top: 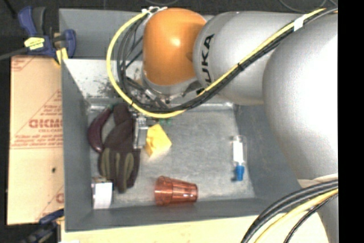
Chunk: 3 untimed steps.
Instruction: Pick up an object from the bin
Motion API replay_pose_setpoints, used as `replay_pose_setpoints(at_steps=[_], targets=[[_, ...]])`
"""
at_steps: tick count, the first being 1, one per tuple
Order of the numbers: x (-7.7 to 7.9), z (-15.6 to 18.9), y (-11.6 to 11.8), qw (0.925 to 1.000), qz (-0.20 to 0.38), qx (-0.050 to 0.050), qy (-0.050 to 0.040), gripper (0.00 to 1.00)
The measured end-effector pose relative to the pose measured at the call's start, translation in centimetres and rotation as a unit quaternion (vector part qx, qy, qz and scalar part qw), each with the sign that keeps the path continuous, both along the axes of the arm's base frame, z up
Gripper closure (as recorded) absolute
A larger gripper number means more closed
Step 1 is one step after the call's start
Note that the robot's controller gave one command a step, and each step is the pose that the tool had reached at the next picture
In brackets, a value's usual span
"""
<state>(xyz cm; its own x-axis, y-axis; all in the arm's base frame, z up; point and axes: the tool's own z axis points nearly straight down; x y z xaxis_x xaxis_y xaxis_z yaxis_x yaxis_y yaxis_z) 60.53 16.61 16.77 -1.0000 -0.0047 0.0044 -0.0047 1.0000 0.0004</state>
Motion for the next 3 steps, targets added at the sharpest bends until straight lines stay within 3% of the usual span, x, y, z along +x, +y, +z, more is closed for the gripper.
replay_pose_setpoints(at_steps=[1, 2, 3], targets=[[0.2, 0.5, -0.1, 1.0000, -0.002, 0.001, -0.0039, 0.00], [0.9, -2.4, 0.2, 0.9979, 0.065, 0.001, -0.0074, 0.00], [2.8, -9.7, 0.5, 0.9917, 0.128, 0.001, -0.0062, 0.00]])
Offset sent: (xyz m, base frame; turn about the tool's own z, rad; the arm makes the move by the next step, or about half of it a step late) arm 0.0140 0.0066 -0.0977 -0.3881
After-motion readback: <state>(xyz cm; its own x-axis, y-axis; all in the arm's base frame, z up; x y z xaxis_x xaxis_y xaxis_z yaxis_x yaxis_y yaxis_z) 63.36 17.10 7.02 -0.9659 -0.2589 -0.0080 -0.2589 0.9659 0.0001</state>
